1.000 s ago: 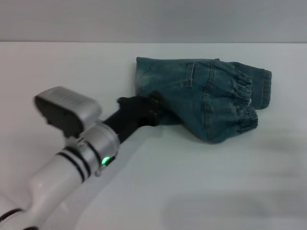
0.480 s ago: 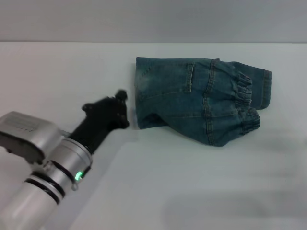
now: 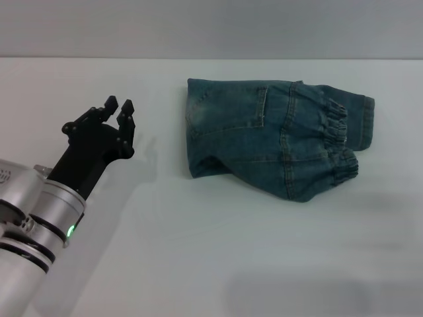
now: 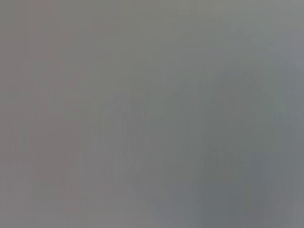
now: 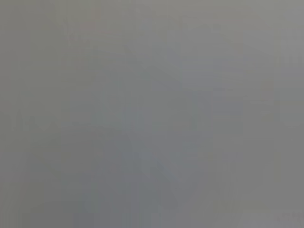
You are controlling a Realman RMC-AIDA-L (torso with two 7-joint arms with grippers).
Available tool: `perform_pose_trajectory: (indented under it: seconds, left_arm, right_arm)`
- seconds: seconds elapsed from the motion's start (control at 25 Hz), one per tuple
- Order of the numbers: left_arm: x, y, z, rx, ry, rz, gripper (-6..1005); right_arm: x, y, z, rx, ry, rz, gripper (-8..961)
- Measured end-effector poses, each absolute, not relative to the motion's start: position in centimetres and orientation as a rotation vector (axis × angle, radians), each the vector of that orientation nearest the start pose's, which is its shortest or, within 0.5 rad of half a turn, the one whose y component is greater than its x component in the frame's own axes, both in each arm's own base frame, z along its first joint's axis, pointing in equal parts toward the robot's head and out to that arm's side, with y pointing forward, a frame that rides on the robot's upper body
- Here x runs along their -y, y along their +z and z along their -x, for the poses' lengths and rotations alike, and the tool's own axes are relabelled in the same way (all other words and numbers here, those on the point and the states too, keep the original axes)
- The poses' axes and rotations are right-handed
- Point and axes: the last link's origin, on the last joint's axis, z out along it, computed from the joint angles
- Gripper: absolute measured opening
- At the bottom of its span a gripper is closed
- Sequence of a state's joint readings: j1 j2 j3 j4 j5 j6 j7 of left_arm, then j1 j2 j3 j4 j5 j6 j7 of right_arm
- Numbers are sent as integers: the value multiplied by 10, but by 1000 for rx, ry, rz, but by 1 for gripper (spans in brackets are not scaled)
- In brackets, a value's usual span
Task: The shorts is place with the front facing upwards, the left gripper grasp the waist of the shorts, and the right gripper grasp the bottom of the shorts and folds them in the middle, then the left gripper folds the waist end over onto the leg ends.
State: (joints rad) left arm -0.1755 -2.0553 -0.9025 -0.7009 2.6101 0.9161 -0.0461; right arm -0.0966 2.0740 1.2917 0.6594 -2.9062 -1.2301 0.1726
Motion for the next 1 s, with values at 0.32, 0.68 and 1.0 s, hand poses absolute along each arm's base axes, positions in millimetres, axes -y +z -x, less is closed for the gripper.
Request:
perform_pose_trajectory:
  seconds: [0.32, 0.68, 1.0]
  left_arm:
    - [-296, -61, 272, 491, -784, 1815, 339]
    - [-296, -61, 275, 481, -776, 1814, 675]
    - [-298, -53, 279, 492, -790, 1755, 840]
  right_arm:
    - [-230, 20, -345, -447, 811, 1430, 485]
    - [-230, 28, -360, -506, 800, 1330, 737]
    - [-232, 31, -363, -519, 794, 1312, 737]
